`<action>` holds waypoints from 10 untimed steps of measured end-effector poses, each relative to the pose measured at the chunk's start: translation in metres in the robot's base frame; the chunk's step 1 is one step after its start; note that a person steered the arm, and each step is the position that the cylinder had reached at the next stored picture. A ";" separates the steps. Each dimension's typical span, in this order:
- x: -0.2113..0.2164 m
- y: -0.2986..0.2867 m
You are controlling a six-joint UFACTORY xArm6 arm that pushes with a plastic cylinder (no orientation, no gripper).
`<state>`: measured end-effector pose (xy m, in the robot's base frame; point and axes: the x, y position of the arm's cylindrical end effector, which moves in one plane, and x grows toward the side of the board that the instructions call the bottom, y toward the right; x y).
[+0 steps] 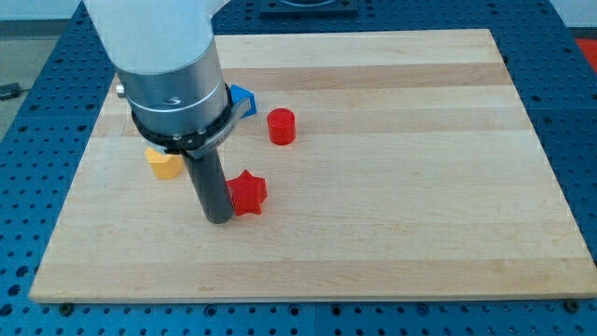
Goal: Slide the red star to the bottom right side of the red circle
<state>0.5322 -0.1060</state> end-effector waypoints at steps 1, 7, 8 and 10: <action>-0.012 0.023; -0.057 0.107; -0.060 0.097; -0.084 0.097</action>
